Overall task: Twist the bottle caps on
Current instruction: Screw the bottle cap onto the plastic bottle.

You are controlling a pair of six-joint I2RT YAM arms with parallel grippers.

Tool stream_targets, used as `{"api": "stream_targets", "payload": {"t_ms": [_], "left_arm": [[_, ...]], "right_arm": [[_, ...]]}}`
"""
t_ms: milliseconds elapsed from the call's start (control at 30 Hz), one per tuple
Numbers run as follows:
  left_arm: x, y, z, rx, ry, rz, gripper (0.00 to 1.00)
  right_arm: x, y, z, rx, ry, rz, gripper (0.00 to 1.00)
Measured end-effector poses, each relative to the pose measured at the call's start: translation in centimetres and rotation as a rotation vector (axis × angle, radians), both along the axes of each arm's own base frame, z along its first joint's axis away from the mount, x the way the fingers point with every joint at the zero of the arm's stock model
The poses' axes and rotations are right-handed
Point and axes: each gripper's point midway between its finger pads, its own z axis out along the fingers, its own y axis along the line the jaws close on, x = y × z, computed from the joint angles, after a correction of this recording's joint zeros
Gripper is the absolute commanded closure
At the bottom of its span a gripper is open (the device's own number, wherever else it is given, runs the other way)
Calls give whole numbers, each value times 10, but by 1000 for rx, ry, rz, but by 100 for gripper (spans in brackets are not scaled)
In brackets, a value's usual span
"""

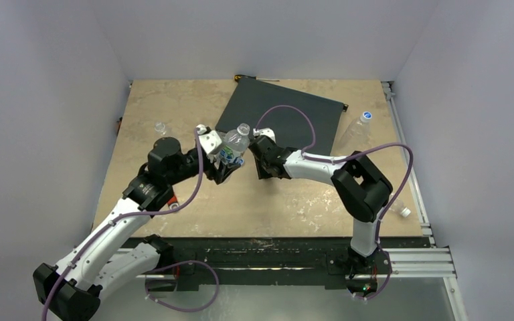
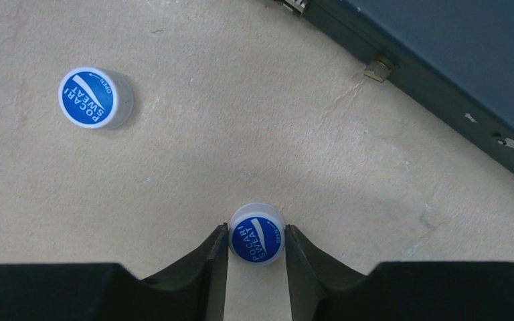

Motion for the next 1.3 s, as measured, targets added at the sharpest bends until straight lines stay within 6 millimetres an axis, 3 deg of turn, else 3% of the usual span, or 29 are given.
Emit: {"api": "stream_targets", "payload": {"t_ms": [167, 333, 433, 567, 667, 733, 833, 1100, 1300], "left_arm": [[-1, 0, -13, 26, 12, -13, 66], [-5, -2, -26, 49, 17, -46, 67], [-10, -5, -33, 59, 12, -84, 68], [-17, -9, -38, 62, 10, -135, 69], [-24, -13, -41, 61, 9, -188, 70], [-30, -16, -43, 55, 14, -224, 71], [-37, -20, -44, 52, 12, -272, 71], [-50, -25, -41, 34, 10, -352, 72], [-58, -28, -39, 21, 14, -398, 73]], "right_arm": [[1, -1, 0, 0, 1, -2, 88], [0, -12, 12, 38, 24, -7, 89], [-4, -25, 55, 148, 22, 4, 90], [-1, -42, 155, 391, -102, 51, 89], [-17, -49, 217, 539, -186, 138, 89], [-35, -45, 241, 609, -201, 216, 89], [-61, -36, 262, 692, -182, 331, 89], [-112, -22, 294, 855, -100, 545, 88], [-123, -18, 310, 899, -99, 608, 88]]}}
